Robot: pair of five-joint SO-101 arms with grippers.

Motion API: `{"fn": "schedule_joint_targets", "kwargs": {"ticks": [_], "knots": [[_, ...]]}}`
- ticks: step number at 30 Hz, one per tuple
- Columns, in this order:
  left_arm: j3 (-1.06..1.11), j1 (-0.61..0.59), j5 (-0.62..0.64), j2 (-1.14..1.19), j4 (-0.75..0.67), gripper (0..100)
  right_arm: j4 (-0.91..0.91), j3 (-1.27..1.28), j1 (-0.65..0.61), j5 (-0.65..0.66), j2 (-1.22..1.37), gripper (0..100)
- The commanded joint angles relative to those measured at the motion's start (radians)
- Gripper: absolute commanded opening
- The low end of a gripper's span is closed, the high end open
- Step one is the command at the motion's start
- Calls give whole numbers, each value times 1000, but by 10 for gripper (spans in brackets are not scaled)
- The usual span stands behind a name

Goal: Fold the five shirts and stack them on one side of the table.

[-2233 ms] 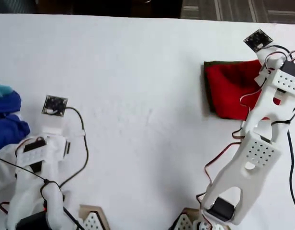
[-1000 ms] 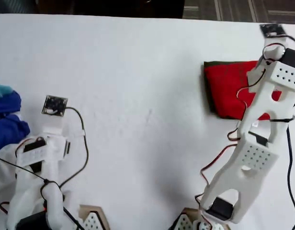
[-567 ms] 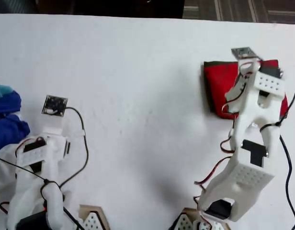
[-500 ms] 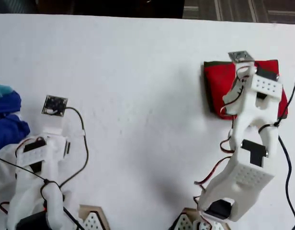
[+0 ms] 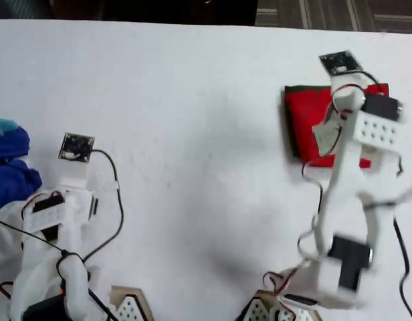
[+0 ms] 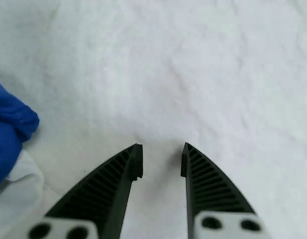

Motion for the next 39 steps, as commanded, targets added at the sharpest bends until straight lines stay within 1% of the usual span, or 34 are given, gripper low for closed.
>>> {"fn": "schedule_joint_targets", "kwargs": {"ticks": [1, 4, 6, 8, 11, 14, 16, 19, 22, 25, 28, 30, 33, 36, 39], "knots": [[-1, -5, 0, -23, -15, 154, 8, 141, -24, -2, -288, 18], [-19, -5, 0, -23, -5, 157, -65, 376, -68, 0, -406, 18], [-56, -5, 2, -23, 51, 157, -128, 540, -102, -2, -460, 19], [-128, -5, 15, -23, 153, 158, -188, 690, -136, -2, -501, 35], [-280, -15, 71, -18, 322, 159, -285, 875, -177, -2, -545, 93], [-447, -69, 71, -15, 483, 159, -371, 1010, -200, -2, -588, 112], [-550, -124, 60, -15, 552, 172, -435, 1089, -202, -2, -615, 108], [-688, -219, -5, -11, 551, 228, -555, 1215, -197, -2, -636, 108], [-788, -288, -29, 46, 470, 241, -670, 1330, -197, -2, -645, 104], [-912, -321, -15, 212, 430, 241, -704, 1361, -196, -2, -647, 104], [-1112, -327, 107, 434, 445, 241, -704, 1363, -196, -2, -647, 104], [-1283, -327, 180, 583, 491, 241, -704, 1364, -197, -2, -647, 104], [-1573, -321, 245, 793, 577, 241, -704, 1364, -199, -2, -644, 104], [-1862, -325, 267, 991, 657, 241, -704, 1364, -200, -2, -641, 104], [-2118, -325, 262, 1175, 743, 241, -704, 1364, -199, -2, -641, 104]]}}
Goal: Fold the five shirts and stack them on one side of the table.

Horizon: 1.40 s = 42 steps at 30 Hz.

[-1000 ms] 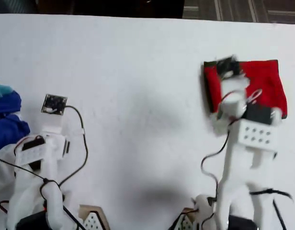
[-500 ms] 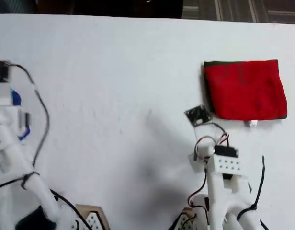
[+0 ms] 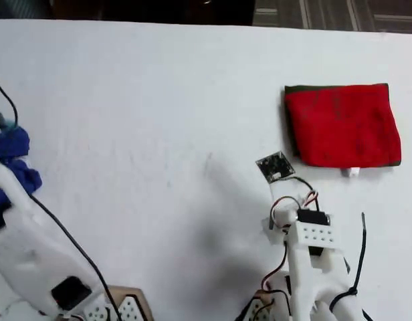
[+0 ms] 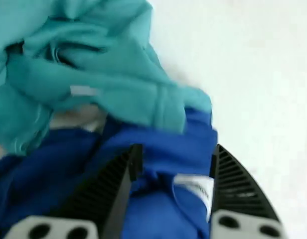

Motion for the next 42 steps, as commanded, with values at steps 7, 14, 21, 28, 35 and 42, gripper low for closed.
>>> {"fn": "schedule_joint_targets", "kwargs": {"ticks": [7, 14, 21, 28, 35, 42], "knots": [[-776, -3, 15, 494, 169, 241, -16, 0, -2, -2, -19, 104], [-1043, 2, 17, 700, 296, 33, -16, 2, -1, -2, -18, 104], [-1093, 26, 18, 681, 373, 25, -16, 2, -2, -2, -18, 104], [-1092, 175, 18, 489, 497, 26, -22, 2, 1, -60, -18, 104], [-1087, 387, 15, 256, 506, 26, -24, 2, 1, -63, -19, 104], [-1082, 663, 15, -25, 509, 26, -24, 2, 2, -63, -19, 104]]}}
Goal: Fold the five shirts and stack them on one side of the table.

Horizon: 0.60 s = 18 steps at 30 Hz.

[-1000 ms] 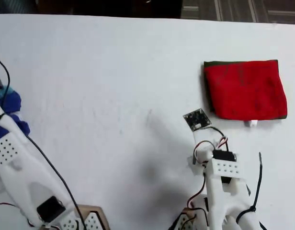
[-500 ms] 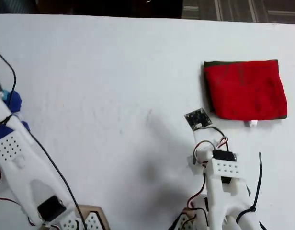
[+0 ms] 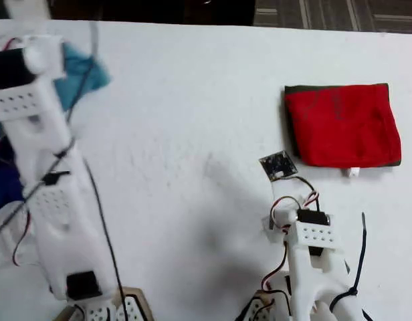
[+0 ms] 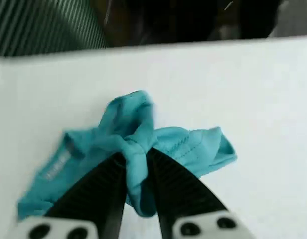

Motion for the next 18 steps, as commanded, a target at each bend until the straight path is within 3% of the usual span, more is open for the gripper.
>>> {"fn": "schedule_joint_targets", "kwargs": {"ticks": [1, 8, 14, 18], "knots": [[-13, 146, 3, -207, 20, 26, -18, 2, 2, -8, -19, 104], [410, 358, 8, -583, 20, 26, -28, 2, 2, -8, -19, 104], [1089, 446, -8, -1003, 15, 26, -31, 2, 2, -8, -18, 104], [1566, 446, -155, -1237, 14, 26, -31, 2, 2, -8, -18, 104]]}}
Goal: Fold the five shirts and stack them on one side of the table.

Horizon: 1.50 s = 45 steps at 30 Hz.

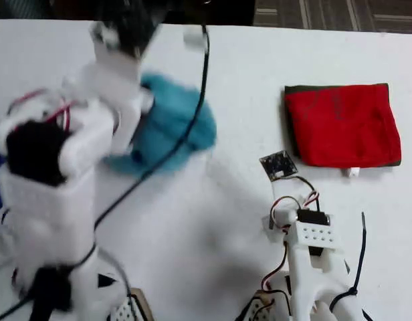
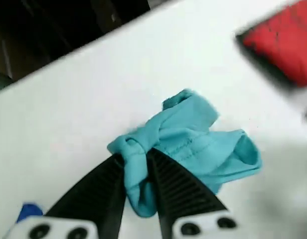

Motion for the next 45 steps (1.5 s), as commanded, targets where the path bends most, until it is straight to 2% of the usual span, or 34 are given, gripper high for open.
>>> {"fn": "schedule_joint_targets", "kwargs": {"ticks": [1, 4, 8, 12, 16, 20, 23, 27, 33, 43, 45], "knots": [[481, 11, -153, -230, 12, 26, -19, 0, 2, -5, -18, 104], [773, -68, -327, -371, -23, 26, -18, 0, 2, -6, -19, 104], [1063, -336, -486, -532, -149, 26, -12, -17, 1, -6, -25, 107], [1264, -615, -626, -624, -278, 26, 102, -123, -7, -5, -18, 108], [1371, -779, -692, -635, -330, 26, 263, -336, -8, -5, -15, 109], [1411, -816, -684, -635, -330, 26, 390, -566, -73, -5, 2, 109], [1423, -816, -632, -635, -330, 26, 460, -750, -148, -29, 87, 109], [1425, -815, -614, -640, -330, 26, 522, -1019, -231, -138, 294, 111], [1426, -818, -614, -640, -328, 26, 644, -1395, -380, -218, 638, 180], [1426, -819, -612, -640, -308, 26, 667, -1820, -552, -221, 1018, 180], [1426, -819, -611, -640, -308, 26, 661, -1886, -585, -253, 1098, 182]]}}
